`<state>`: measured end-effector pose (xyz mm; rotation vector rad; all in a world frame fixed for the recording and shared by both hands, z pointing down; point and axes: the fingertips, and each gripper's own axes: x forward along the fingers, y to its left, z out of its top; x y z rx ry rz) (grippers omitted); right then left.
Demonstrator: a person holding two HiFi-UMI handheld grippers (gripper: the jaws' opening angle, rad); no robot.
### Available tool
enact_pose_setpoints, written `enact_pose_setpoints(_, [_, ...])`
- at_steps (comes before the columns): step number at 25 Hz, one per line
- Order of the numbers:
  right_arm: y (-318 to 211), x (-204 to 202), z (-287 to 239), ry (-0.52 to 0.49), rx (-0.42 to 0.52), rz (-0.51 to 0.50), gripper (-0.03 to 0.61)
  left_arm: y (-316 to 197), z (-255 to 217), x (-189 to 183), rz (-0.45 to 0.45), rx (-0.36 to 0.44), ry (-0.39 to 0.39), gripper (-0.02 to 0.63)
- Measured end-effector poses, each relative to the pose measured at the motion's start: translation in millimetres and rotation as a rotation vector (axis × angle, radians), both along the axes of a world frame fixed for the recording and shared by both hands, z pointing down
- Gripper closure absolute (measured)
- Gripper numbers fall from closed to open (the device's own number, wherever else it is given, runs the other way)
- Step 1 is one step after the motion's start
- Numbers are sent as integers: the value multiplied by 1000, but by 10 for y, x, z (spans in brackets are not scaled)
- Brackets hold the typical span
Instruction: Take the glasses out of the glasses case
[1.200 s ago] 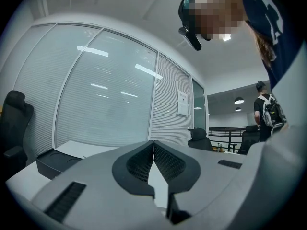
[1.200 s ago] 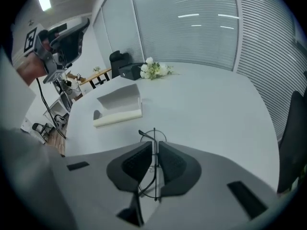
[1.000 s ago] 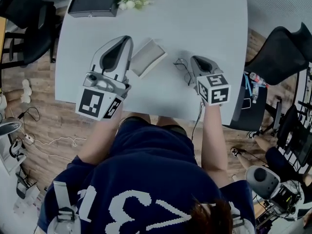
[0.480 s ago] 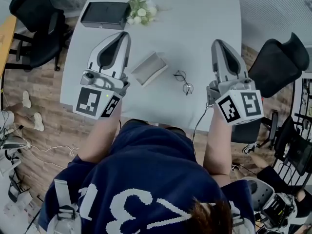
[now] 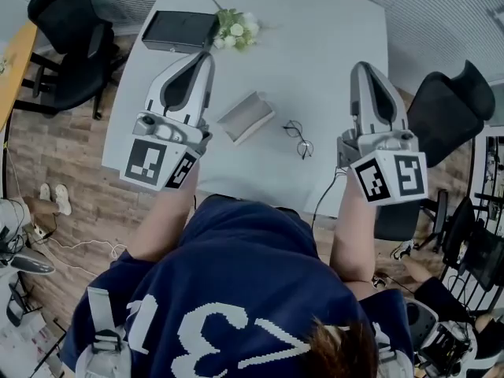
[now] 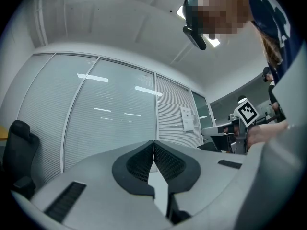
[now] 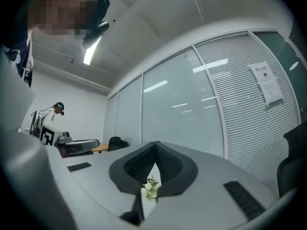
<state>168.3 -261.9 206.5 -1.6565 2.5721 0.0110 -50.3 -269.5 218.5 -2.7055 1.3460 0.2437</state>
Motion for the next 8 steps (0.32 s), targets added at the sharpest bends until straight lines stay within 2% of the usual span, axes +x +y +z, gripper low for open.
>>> enact_pose_setpoints(8, [57,-78,-54,-10,7,-13,555,30,-63,-66,-9,9,-1,598])
